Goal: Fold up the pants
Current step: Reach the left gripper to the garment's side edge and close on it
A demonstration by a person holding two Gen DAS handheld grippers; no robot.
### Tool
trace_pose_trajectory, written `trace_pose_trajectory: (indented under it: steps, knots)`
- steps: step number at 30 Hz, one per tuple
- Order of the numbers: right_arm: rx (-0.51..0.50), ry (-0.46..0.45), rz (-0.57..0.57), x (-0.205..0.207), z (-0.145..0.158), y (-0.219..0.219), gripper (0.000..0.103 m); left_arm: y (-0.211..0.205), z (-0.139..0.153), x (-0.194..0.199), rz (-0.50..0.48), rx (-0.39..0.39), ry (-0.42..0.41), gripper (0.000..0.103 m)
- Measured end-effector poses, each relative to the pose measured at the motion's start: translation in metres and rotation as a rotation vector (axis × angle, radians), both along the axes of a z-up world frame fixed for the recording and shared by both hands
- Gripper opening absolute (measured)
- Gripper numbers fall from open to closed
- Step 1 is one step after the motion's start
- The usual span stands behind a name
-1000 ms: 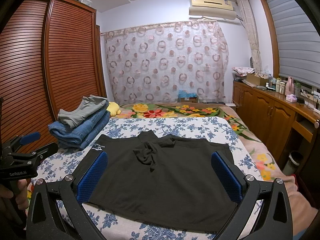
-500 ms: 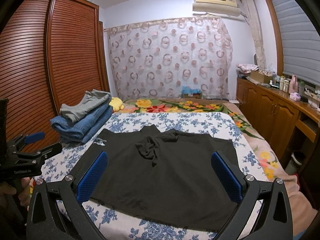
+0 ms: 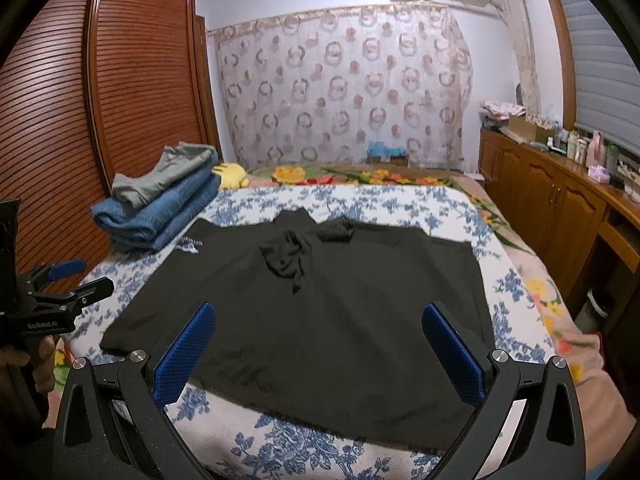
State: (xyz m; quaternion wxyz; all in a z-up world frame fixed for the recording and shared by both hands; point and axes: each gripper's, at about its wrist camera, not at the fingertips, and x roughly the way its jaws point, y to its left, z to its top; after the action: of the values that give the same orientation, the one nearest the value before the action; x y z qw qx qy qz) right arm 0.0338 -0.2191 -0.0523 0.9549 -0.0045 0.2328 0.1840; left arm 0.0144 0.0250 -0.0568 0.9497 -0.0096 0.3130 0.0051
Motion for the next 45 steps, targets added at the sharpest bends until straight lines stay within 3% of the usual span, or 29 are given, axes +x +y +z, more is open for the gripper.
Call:
trace_pose_trajectory:
  steps: [14,19,23,29,31,34,39,44,45]
  knots:
    - [-0.048,0.052,-0.006,-0.002,-0.009,0.004,0.103,0.029,-0.007,-0.001,-0.028,0.011,0.098,0.103]
    - [-0.052,0.061,-0.011,-0.005,-0.008,0.006,0.103,0.041,-0.014,-0.008,-0.043,-0.023,0.131,0.102]
    - [-0.055,0.064,-0.010,-0.009,-0.009,0.006,0.103,0.041,-0.024,-0.012,-0.067,-0.071,0.160,0.096]
    - [-0.057,0.070,-0.015,-0.005,-0.008,0.001,0.103,0.028,-0.032,-0.016,-0.118,-0.109,0.189,0.070]
    - [-0.055,0.073,-0.019,-0.004,-0.008,-0.001,0.103,0.022,-0.034,-0.016,-0.136,-0.113,0.199,0.058]
    - [-0.053,0.076,-0.019,-0.005,-0.008,-0.002,0.103,0.018,-0.037,-0.017,-0.147,-0.109,0.206,0.049]
    - [-0.055,0.085,-0.002,-0.003,-0.009,-0.003,0.100,0.017,-0.041,-0.018,-0.148,-0.113,0.210,0.044]
    - [-0.059,0.096,0.013,0.000,-0.010,-0.002,0.097,0.014,-0.042,-0.020,-0.174,-0.121,0.205,0.022]
    - [-0.060,0.095,0.013,-0.001,-0.010,-0.002,0.097,0.014,-0.042,-0.021,-0.185,-0.131,0.206,0.012]
